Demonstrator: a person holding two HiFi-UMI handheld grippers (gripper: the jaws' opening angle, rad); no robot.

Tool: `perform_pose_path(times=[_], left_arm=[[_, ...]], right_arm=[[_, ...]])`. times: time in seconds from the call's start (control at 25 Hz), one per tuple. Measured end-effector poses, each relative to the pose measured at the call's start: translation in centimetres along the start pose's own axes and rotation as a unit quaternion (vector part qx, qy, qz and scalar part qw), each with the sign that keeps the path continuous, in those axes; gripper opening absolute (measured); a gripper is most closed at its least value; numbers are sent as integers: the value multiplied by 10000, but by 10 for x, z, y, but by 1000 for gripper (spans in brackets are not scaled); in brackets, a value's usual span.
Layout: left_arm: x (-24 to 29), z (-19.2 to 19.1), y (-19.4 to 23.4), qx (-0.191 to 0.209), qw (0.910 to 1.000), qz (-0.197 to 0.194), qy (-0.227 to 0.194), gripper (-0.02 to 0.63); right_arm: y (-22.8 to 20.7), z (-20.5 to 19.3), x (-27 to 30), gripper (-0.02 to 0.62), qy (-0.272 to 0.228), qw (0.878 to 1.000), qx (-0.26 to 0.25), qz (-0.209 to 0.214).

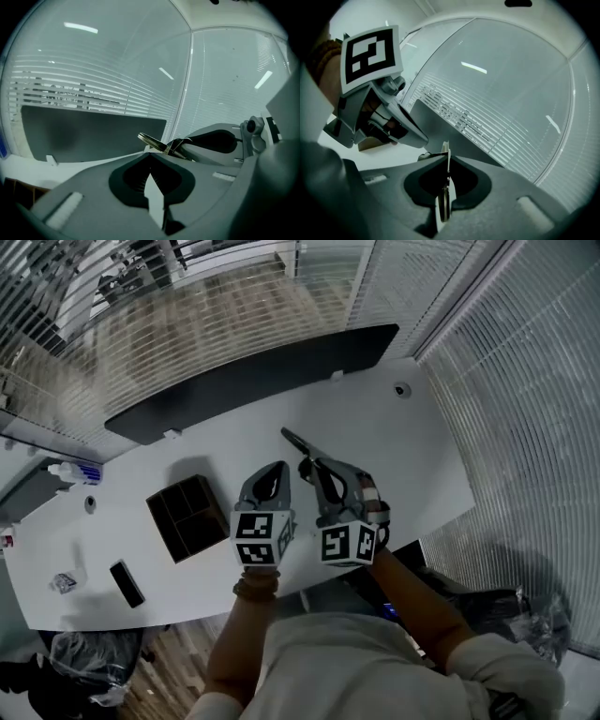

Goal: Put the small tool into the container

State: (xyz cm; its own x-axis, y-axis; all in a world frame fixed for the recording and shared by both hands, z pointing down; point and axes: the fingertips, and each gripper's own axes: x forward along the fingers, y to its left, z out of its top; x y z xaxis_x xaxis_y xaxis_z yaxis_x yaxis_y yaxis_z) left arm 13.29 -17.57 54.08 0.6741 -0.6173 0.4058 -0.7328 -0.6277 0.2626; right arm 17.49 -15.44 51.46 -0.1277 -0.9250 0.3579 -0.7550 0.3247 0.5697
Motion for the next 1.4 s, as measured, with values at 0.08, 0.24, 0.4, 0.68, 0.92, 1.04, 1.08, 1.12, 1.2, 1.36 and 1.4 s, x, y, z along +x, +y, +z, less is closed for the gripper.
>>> perform_pose_path(times=[0.08, 0.24, 0.4, 0.68, 0.92, 1.04, 1.08, 1.12, 1.2, 1.36, 1.4], left_arm=[[-16, 4, 14, -23, 9998, 181, -108, 3], [-50, 4, 42, -65, 9978, 587, -288, 3], [-87, 3, 73, -187, 9938, 1005, -442, 3], [-152, -9, 123, -609, 9840, 1587, -541, 3], [-197, -15, 159, -858, 9733, 2021, -663, 3], [-216, -22, 176, -936, 9694, 2159, -703, 3], [-223, -26, 182, -969, 9678, 2215, -705, 3], [-229, -30, 187, -1001, 9661, 2274, -700, 3], [-241, -38, 196, -1058, 9634, 2366, -686, 3], [-255, -50, 209, -1110, 9611, 2450, -636, 3], [-257, -52, 211, -1100, 9608, 2468, -618, 3]], right_arm=[[10, 17, 2, 8, -147, 9999, -20, 89], [37, 46, 4, 9, -485, 9983, -101, 309], [65, 79, 9, 9, -848, 9945, -251, 562], [126, 134, 14, 8, -1185, 9848, -531, 1152], [170, 169, 17, 8, -1312, 9748, -672, 1677], [195, 182, 19, 9, -1361, 9706, -659, 1873], [204, 186, 20, 9, -1384, 9690, -645, 1940], [212, 190, 20, 9, -1407, 9675, -631, 2003], [227, 198, 20, 9, -1443, 9650, -610, 2105], [249, 207, 20, 8, -1434, 9630, -502, 2224], [251, 208, 21, 8, -1409, 9633, -448, 2241]])
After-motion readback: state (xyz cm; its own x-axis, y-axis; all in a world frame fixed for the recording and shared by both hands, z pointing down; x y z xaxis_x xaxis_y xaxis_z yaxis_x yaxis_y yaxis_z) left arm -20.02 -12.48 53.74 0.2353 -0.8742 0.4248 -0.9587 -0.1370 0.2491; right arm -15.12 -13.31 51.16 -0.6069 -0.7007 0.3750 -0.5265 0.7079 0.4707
